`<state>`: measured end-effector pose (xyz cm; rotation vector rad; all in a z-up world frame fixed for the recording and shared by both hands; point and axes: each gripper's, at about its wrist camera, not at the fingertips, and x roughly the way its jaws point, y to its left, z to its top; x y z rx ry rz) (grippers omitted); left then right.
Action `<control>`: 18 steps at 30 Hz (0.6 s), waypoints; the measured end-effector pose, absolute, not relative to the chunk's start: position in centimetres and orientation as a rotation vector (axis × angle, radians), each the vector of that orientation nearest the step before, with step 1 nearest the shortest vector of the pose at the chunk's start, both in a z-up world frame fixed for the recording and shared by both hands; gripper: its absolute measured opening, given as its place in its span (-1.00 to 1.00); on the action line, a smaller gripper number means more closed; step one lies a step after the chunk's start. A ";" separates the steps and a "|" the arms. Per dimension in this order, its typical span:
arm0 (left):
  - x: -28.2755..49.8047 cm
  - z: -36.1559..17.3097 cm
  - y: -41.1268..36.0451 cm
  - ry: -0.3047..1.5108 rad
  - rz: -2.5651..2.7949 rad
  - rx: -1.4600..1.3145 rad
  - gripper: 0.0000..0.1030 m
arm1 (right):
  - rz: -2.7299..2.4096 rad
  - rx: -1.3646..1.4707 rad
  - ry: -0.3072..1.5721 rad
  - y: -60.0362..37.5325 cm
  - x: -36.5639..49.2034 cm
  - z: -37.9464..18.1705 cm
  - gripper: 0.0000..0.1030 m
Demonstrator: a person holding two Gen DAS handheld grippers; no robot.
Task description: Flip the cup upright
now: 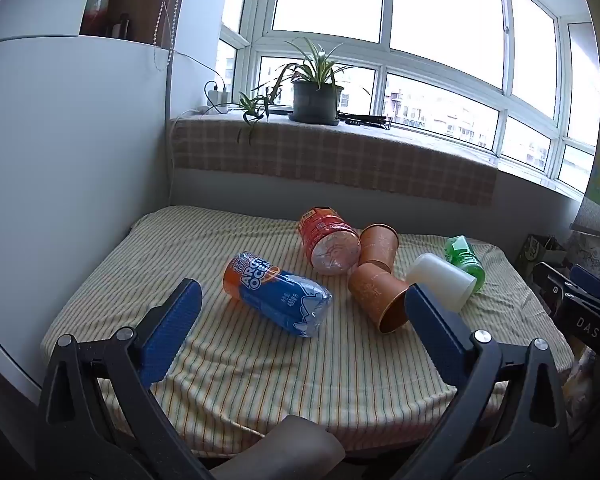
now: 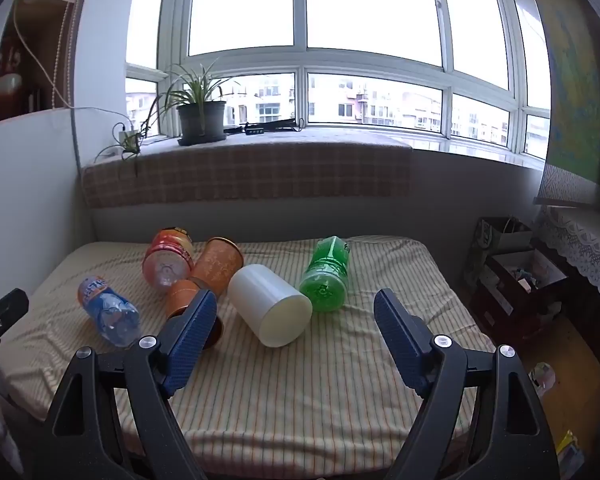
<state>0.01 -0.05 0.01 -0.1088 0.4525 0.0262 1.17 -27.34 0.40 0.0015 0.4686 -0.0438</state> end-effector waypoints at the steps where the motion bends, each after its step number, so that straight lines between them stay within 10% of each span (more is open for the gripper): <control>1: 0.0 0.0 0.1 0.452 0.018 -0.138 1.00 | -0.041 0.020 0.455 -27.4 1.1 0.4 0.57; 18: -0.1 0.2 -0.1 0.452 0.018 -0.129 1.00 | -0.055 0.005 0.452 -27.2 1.1 0.4 0.57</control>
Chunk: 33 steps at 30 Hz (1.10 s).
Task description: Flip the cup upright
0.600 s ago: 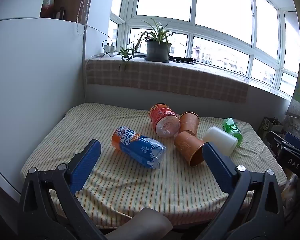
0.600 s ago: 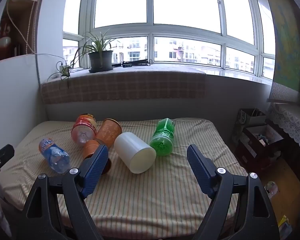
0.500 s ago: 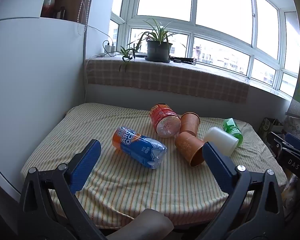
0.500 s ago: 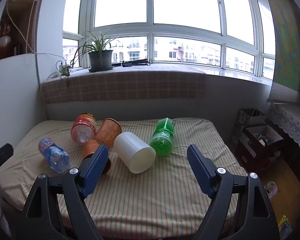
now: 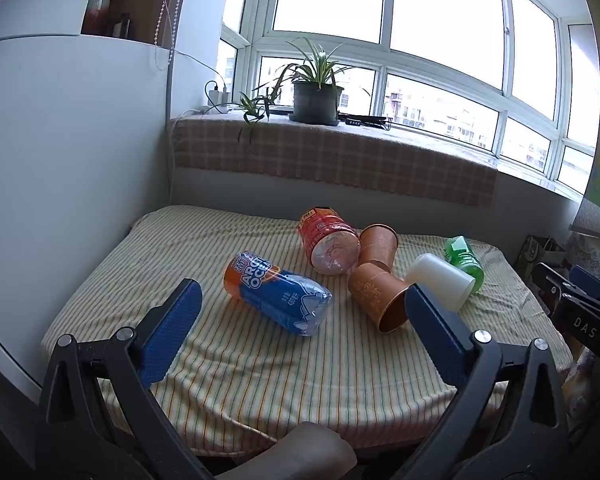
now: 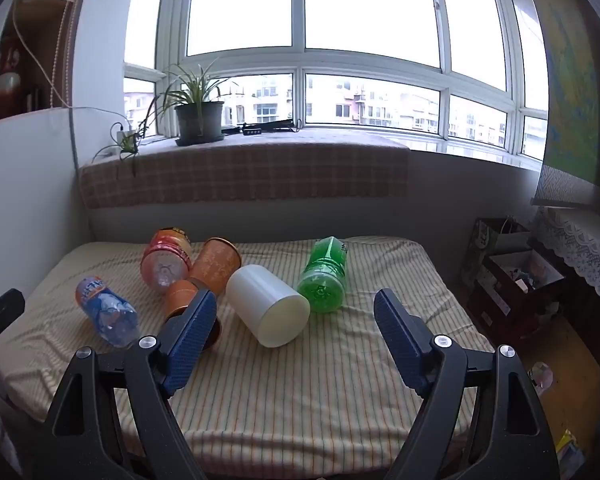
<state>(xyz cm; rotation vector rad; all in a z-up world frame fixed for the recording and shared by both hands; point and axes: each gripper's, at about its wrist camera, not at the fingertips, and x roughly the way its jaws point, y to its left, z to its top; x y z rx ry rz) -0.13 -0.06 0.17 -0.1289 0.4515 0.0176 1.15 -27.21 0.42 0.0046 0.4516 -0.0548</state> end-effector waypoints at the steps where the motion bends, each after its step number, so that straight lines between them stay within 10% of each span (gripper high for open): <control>1: -0.1 0.2 -0.1 0.451 0.017 -0.128 1.00 | -0.054 0.005 0.451 -27.2 1.1 0.4 0.57; 33: -0.4 0.1 -0.6 0.456 0.010 -0.132 1.00 | -0.054 0.005 0.464 -27.2 1.4 0.2 0.57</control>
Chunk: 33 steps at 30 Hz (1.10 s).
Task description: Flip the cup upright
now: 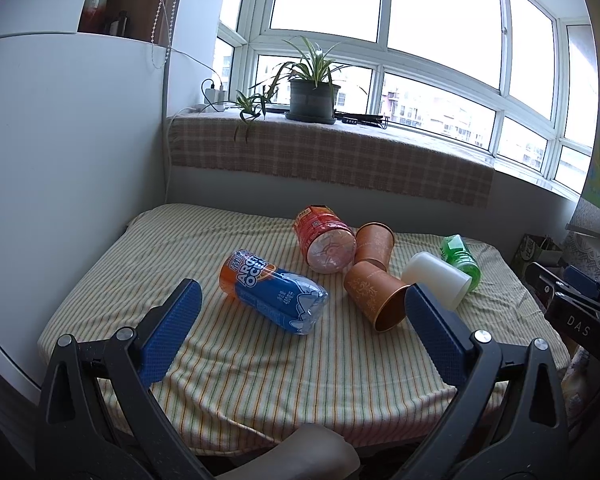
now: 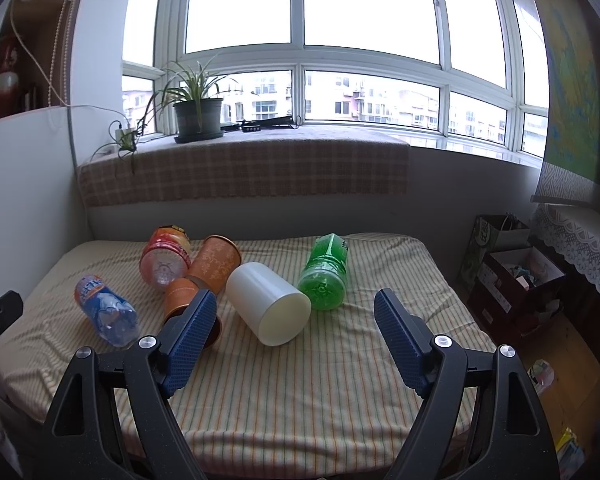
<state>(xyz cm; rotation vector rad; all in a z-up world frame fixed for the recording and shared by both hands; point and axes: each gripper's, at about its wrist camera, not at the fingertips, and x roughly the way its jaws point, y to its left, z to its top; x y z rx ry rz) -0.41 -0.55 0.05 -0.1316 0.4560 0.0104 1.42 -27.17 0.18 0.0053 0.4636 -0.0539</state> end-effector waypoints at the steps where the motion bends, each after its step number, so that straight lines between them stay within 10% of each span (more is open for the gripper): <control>1: -0.4 0.1 -0.6 0.456 0.010 -0.132 1.00 | -0.054 0.004 0.464 -27.2 1.4 0.2 0.57; 33: -0.4 -0.1 -0.7 0.459 0.008 -0.136 1.00 | -0.057 0.006 0.471 -27.3 1.8 -0.2 0.57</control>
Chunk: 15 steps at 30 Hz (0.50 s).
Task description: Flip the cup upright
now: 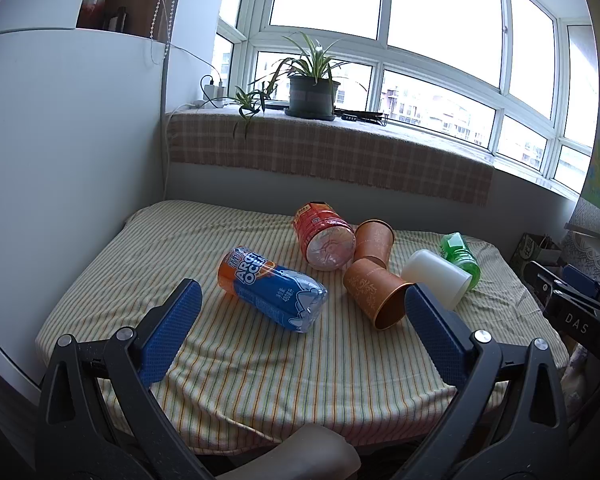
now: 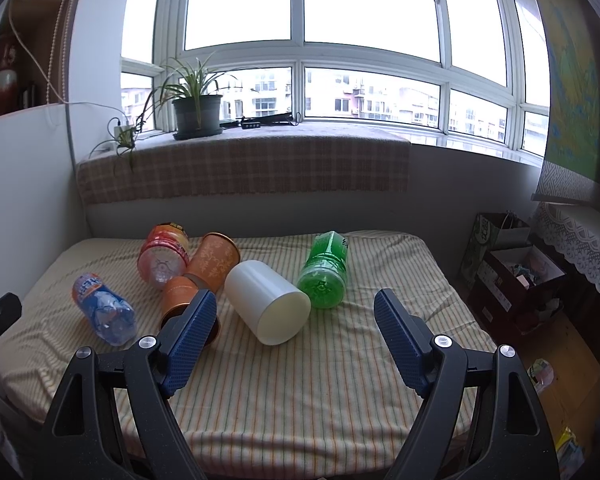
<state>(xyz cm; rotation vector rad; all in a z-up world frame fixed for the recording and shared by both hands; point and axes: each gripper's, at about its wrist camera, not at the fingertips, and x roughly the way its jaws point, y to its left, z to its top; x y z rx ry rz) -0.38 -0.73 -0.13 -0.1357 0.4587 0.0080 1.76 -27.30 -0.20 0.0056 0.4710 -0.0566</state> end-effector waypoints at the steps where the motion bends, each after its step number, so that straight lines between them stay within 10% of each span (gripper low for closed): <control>1: -0.4 -0.1 -0.7 0.459 0.008 -0.135 1.00 | -0.057 0.005 0.471 -27.3 1.8 -0.2 0.57; 15: -0.3 -0.8 -0.9 0.467 0.013 -0.134 1.00 | -0.051 0.001 0.488 -27.5 2.8 -0.2 0.57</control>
